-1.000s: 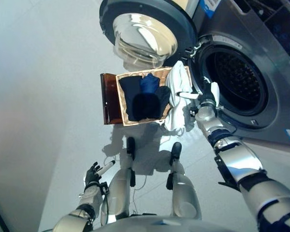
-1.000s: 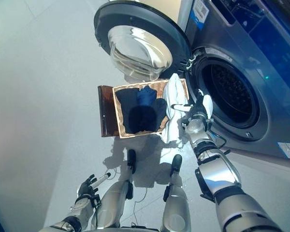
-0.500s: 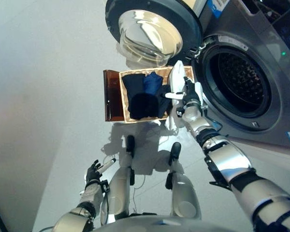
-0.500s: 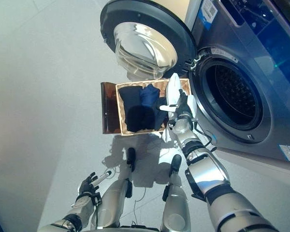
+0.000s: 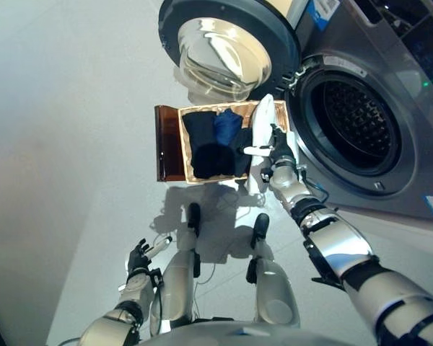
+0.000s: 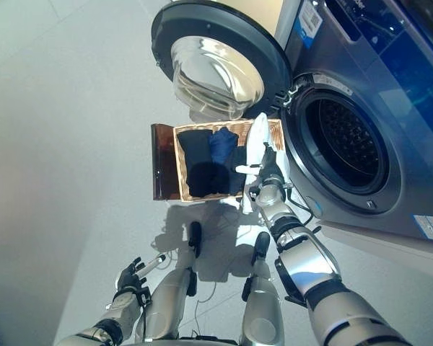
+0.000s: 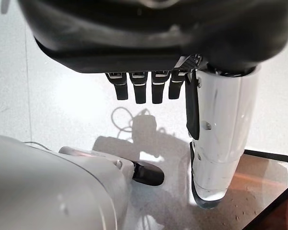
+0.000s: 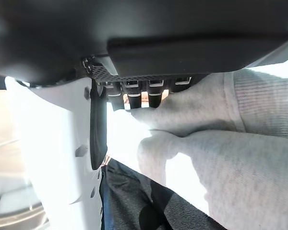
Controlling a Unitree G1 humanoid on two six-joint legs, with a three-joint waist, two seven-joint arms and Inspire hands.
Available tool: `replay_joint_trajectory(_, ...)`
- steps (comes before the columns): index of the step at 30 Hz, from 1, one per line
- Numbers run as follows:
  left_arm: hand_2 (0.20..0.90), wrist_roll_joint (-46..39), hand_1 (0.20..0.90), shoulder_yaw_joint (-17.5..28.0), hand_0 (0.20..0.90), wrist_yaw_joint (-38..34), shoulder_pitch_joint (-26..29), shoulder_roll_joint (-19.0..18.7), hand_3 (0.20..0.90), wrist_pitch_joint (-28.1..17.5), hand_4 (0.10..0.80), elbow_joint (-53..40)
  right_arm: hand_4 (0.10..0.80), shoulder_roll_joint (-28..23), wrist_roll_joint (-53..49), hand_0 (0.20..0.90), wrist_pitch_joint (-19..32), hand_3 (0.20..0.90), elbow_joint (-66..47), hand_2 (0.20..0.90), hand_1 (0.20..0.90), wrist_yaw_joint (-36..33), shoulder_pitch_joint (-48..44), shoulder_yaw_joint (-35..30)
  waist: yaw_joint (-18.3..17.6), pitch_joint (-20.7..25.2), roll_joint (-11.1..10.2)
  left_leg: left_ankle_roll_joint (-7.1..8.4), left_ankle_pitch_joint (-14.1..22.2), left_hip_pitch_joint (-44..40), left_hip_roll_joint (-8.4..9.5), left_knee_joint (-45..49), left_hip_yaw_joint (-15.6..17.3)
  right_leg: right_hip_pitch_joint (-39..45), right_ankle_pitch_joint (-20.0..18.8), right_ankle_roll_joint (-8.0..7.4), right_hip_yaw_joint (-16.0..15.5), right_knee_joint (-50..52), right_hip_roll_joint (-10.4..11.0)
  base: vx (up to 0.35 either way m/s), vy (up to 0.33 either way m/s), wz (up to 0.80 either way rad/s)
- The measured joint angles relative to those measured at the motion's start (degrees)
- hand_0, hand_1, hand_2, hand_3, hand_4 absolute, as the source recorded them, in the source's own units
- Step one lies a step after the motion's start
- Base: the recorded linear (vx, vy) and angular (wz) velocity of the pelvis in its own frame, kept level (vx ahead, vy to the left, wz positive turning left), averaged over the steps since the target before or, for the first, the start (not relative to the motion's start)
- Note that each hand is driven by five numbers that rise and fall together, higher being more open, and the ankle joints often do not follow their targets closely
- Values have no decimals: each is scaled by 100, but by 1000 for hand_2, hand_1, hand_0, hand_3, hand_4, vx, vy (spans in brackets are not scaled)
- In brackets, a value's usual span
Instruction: Pick up the clothes and place them into the washing machine
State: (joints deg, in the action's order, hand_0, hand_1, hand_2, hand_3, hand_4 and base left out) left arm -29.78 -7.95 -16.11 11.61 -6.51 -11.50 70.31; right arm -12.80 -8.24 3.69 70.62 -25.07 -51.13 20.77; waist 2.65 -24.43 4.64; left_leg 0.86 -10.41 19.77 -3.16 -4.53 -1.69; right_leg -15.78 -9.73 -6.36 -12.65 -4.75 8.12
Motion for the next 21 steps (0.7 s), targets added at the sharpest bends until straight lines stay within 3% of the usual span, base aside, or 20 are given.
replay_joint_trajectory(21,900,-246,900,12,900,-20,290,-62,900,-100,800,-30,800,-89,-1,900,140,900,-102,900,900,-141,-3,-73,-5,-309,-151,4,-42,418,-3,1,50,-462,-17,9,64,0,-5,-1,0,-1)
